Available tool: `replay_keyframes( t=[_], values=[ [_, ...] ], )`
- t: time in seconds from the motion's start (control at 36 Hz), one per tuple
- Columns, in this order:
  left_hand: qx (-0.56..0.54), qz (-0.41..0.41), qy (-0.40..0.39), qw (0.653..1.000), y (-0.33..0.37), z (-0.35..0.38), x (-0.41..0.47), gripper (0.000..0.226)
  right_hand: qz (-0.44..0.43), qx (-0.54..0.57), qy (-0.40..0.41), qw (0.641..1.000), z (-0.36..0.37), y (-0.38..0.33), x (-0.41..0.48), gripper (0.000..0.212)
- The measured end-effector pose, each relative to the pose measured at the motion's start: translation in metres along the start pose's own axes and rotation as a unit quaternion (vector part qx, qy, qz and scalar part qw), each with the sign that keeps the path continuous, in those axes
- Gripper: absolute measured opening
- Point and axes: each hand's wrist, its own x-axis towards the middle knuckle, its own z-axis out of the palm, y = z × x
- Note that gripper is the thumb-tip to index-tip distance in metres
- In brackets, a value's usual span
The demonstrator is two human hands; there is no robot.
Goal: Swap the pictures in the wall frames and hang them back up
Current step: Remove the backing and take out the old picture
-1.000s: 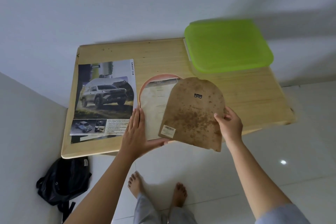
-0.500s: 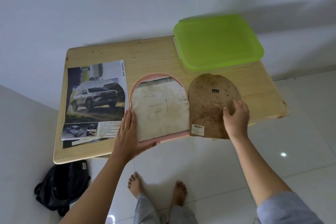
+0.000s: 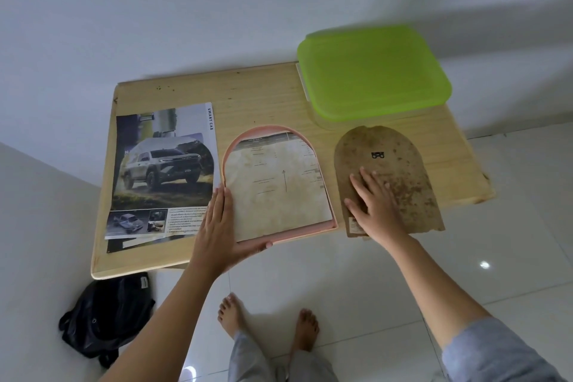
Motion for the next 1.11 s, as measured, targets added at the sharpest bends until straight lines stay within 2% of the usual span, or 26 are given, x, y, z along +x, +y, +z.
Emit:
replay_keyframes(
  t=[0.11, 0.22, 0.36, 0.44, 0.53, 0.64, 0.86, 1.11],
  values=[
    [-0.003, 0.0, -0.003, 1.0, 0.0, 0.0, 0.0, 0.136, -0.029, -0.005, -0.015, 0.999, 0.004, -0.008, 0.004, 0.066],
    [0.008, 0.0, -0.007, 1.0, -0.001, 0.0, 0.001, 0.136, -0.029, 0.01, -0.023, 0.999, 0.004, -0.007, 0.007, 0.054],
    [0.029, -0.001, -0.011, 1.0, 0.0, -0.002, 0.001, 0.136, 0.001, 0.152, 0.017, 0.988, -0.002, -0.031, 0.0, 0.046],
    [0.033, 0.001, -0.01, 0.999, 0.0, -0.003, 0.001, 0.137, -0.012, 0.192, 0.049, 0.98, 0.0, -0.061, -0.009, 0.045],
    [0.04, 0.008, -0.012, 0.999, 0.001, -0.003, 0.0, 0.134, -0.03, 0.218, 0.039, 0.975, 0.011, -0.087, -0.014, 0.048],
    [0.037, 0.009, -0.014, 0.999, 0.002, -0.004, -0.001, 0.133, -0.007, 0.168, 0.018, 0.986, 0.03, -0.107, -0.012, 0.056],
    [0.027, 0.013, -0.024, 0.999, -0.001, -0.002, 0.0, 0.132, 0.066, 0.1, 0.042, 0.992, 0.043, -0.13, -0.002, 0.067],
    [0.019, 0.017, -0.013, 1.0, -0.001, -0.001, 0.0, 0.133, 0.09, 0.168, 0.118, 0.975, 0.037, -0.134, -0.008, 0.053]
  ],
)
